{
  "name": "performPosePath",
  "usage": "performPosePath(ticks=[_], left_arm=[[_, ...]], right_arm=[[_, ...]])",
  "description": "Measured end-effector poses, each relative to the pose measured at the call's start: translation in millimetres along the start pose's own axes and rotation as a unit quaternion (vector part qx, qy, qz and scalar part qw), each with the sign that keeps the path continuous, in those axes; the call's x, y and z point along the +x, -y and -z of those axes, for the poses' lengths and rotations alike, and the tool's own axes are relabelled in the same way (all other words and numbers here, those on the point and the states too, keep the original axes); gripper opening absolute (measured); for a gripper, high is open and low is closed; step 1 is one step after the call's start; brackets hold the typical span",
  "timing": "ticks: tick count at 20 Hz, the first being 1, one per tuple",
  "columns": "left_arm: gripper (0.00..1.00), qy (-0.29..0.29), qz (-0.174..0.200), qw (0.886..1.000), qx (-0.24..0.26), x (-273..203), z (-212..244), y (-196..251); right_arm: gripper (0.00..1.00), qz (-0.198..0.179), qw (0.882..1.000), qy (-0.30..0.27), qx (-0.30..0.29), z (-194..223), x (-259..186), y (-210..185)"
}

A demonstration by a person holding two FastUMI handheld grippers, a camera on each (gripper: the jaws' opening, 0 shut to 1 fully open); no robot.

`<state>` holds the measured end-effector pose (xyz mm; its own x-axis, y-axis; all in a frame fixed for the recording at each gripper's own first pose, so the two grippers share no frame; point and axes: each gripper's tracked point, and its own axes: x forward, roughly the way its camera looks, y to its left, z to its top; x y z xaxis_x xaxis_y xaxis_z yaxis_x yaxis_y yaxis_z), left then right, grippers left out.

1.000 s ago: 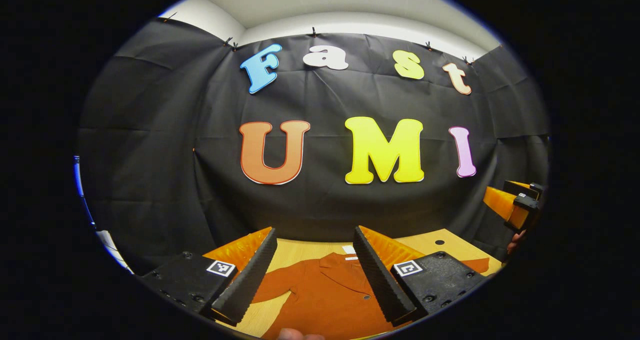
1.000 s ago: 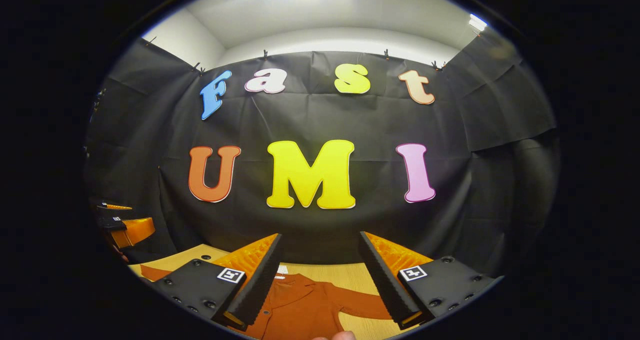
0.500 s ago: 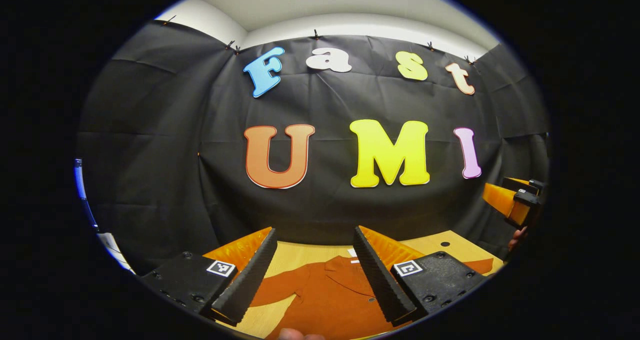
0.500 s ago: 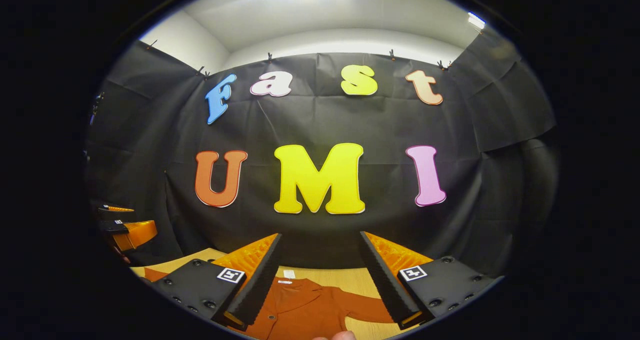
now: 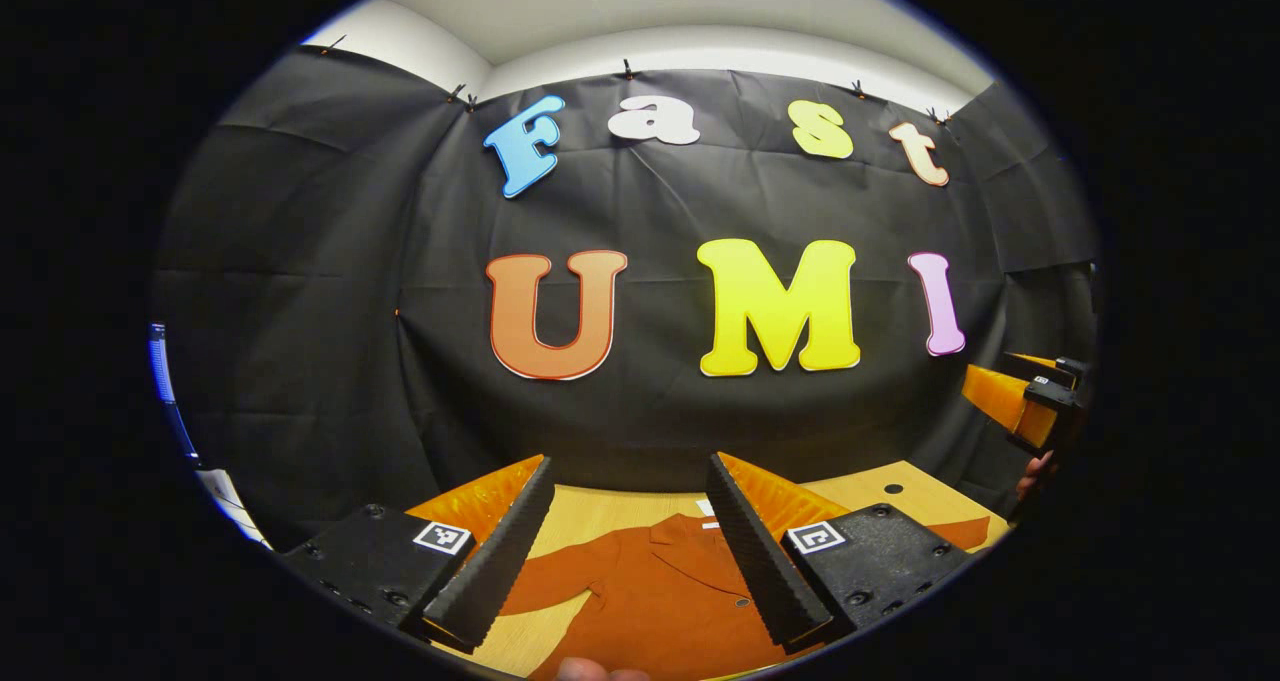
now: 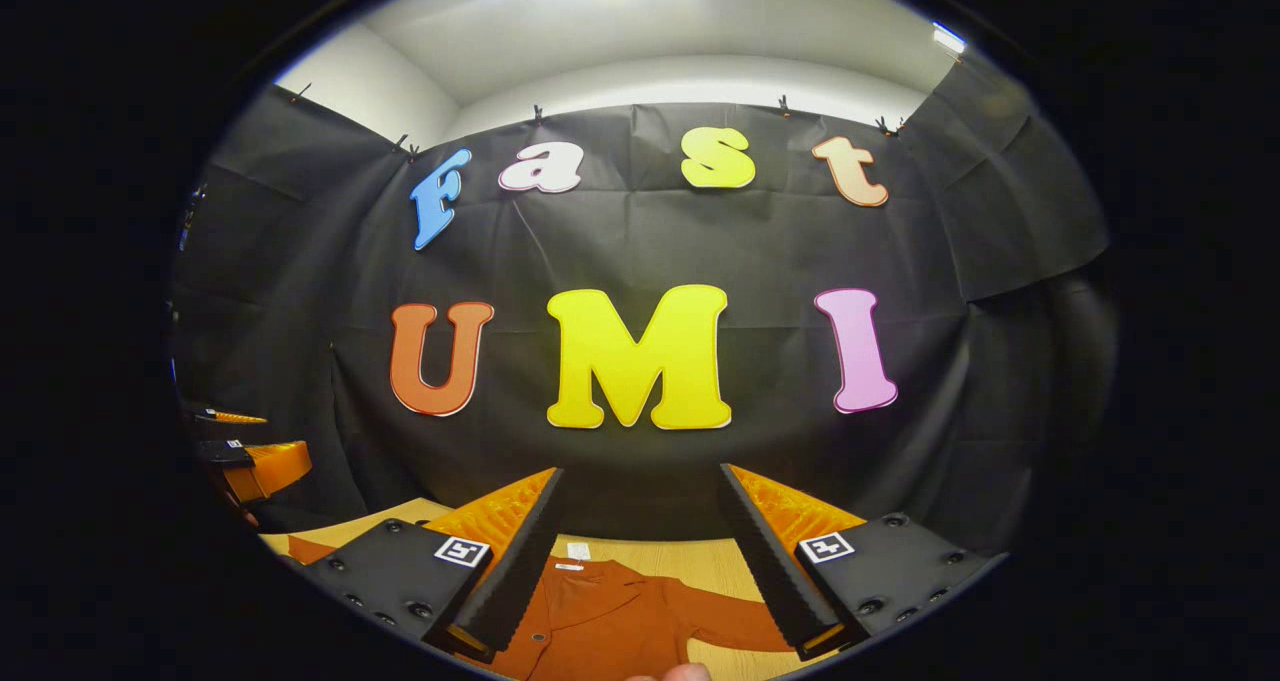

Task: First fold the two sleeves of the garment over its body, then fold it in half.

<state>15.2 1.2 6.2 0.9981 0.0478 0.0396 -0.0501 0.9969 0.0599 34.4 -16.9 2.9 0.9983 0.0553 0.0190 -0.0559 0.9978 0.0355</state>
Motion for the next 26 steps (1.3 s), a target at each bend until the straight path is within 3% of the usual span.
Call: performPosePath(ticks=[7, 8, 9, 10, 17, 20, 26], left_arm=[[0.99, -0.002, 0.012, 1.000, -0.007, -1, 8, 17], [0.90, -0.003, 0.017, 1.000, -0.008, 1, 9, 20], [0.99, -0.007, 0.021, 1.000, -0.008, 2, 11, 24], [0.99, -0.009, 0.025, 1.000, -0.009, 3, 13, 27], [0.99, -0.037, 0.059, 0.998, -0.002, 7, 36, 53], [0.99, -0.064, 0.070, 0.995, 0.010, 4, 58, 64], [0.99, -0.104, 0.085, 0.991, 0.016, 1, 83, 101]], right_arm=[[0.96, 0.014, 1.000, -0.001, -0.013, 4, -3, 17], [0.96, 0.017, 1.000, -0.004, -0.013, 6, -4, 20], [0.96, 0.021, 1.000, -0.008, -0.011, 10, -5, 24], [0.96, 0.027, 0.999, -0.015, -0.007, 16, -7, 30], [0.96, 0.082, 0.993, -0.080, 0.000, 74, -22, 112], [0.96, 0.116, 0.984, -0.133, 0.027, 121, -35, 167], [0.96, 0.202, 0.947, -0.247, 0.041, 232, -55, 286]])
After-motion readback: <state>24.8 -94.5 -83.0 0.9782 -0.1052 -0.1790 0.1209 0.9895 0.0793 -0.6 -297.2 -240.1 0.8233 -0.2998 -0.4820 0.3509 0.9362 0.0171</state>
